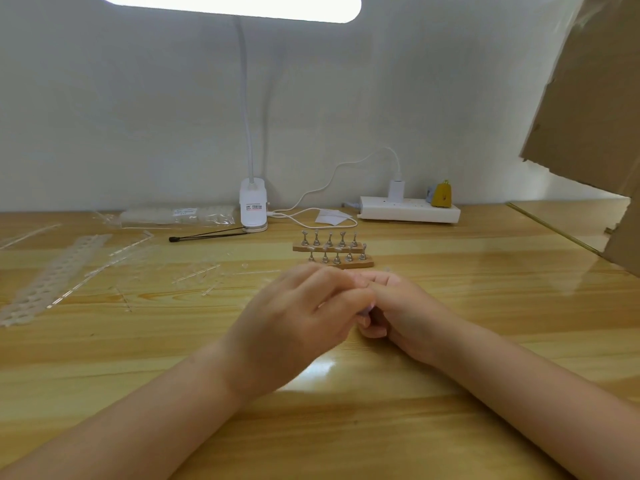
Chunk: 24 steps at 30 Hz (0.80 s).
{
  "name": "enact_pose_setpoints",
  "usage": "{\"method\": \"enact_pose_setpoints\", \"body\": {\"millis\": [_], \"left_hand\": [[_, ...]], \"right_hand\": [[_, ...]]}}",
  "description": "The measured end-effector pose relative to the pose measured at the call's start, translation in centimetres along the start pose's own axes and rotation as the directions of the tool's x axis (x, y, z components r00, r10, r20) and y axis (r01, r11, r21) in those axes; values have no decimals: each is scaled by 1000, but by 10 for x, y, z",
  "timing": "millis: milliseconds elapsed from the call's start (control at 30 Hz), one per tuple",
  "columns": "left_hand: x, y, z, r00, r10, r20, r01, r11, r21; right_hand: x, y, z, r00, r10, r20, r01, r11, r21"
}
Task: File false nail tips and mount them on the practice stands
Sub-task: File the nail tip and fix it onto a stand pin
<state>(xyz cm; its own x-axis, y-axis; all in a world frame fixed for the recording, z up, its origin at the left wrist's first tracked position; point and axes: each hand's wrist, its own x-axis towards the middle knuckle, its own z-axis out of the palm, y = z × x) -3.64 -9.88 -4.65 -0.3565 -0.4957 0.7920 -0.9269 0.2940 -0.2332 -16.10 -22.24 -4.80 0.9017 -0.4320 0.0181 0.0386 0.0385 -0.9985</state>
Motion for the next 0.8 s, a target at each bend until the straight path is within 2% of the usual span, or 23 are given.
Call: {"method": "enact_pose_setpoints", "body": {"millis": [133, 233, 333, 500, 667, 733, 800], "left_hand": [[-4, -16, -8, 989, -145, 27, 144, 989, 37], [0, -6, -4, 995, -93, -43, 92, 995, -26], [3, 7, 1, 1000, -24, -17, 23, 996, -88], [-4, -16, -8, 968, -246, 56, 246, 969, 18], [3, 5, -1, 993, -109, 43, 112, 992, -65], [1, 4, 0, 988, -135, 77, 139, 989, -56], [-3, -5, -1, 967, -242, 81, 243, 970, -6]], "right_hand": [[1, -1, -1, 1000, 25, -4, -25, 999, 36], [1, 2, -2, 1000, -1, 2, 1, 1000, 14], [0, 2, -1, 1000, 0, 21, 1, 1000, -20], [2, 1, 0, 994, 52, -97, -46, 997, 65], [1, 0, 0, 999, 16, -28, -16, 1000, 5], [0, -1, 0, 999, 31, -20, -31, 1000, 3], [1, -1, -1, 996, 65, -60, -62, 997, 47]]}}
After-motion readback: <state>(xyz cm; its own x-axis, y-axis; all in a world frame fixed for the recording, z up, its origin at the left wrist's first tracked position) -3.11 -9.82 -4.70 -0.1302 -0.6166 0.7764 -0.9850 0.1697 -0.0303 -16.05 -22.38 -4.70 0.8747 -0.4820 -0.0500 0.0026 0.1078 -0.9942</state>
